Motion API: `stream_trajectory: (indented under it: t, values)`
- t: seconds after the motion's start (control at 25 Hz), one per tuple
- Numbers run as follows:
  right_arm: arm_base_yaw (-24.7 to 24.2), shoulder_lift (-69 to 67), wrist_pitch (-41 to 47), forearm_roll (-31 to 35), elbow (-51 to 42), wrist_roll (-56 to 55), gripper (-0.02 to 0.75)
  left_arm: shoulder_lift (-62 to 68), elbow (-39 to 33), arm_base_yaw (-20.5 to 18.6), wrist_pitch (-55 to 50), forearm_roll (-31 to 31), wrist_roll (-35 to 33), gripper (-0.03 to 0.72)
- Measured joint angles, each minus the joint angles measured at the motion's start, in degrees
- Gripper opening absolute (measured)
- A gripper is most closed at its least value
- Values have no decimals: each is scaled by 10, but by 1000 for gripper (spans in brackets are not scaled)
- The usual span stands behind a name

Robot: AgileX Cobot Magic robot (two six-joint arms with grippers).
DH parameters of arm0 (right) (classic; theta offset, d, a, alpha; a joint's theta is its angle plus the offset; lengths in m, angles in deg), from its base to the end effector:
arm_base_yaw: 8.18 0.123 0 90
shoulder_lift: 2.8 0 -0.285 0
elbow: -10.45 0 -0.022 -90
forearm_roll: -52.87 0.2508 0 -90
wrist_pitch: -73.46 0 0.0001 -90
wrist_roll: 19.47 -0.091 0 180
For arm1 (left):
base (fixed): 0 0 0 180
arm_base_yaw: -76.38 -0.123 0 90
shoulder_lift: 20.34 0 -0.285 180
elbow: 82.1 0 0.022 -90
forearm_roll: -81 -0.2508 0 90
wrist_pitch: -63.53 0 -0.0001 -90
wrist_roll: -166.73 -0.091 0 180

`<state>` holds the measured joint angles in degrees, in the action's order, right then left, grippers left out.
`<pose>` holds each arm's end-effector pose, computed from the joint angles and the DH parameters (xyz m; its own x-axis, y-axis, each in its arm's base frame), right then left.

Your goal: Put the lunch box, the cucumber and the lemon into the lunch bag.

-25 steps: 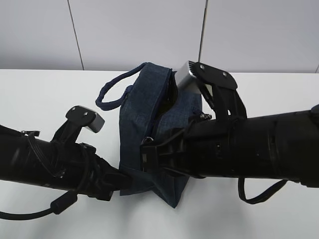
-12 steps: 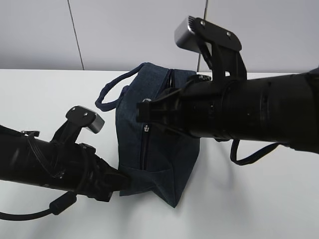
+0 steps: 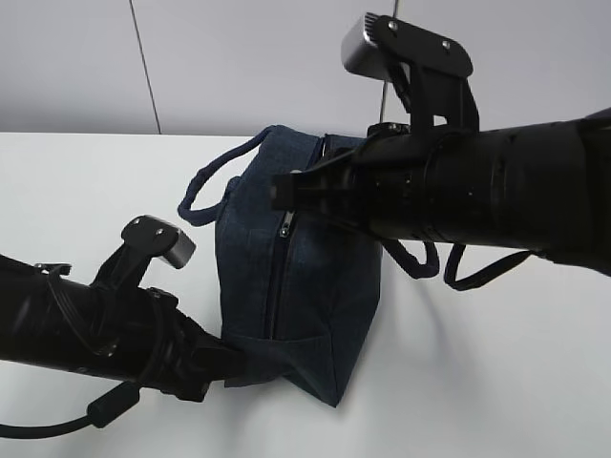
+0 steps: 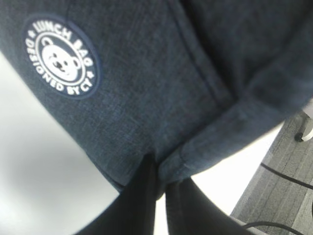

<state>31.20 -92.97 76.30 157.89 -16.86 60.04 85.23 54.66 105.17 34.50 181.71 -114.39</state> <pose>0.2404 0.2031 0.2709 -0.6012 0.0634 -0.7966 -0.4518 0.7953 0.4043 0.2187 -0.1698 0.1306 -0.7119 0.3722 -0.5956 0.6619 0.6391 -0.3918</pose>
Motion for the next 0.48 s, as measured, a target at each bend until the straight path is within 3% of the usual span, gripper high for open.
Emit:
stream_trajectory:
  t: [0.48]
  values:
    - [-9, -46, -1, 0, 53, 24, 0, 0, -9, 22, 4, 2, 0, -8]
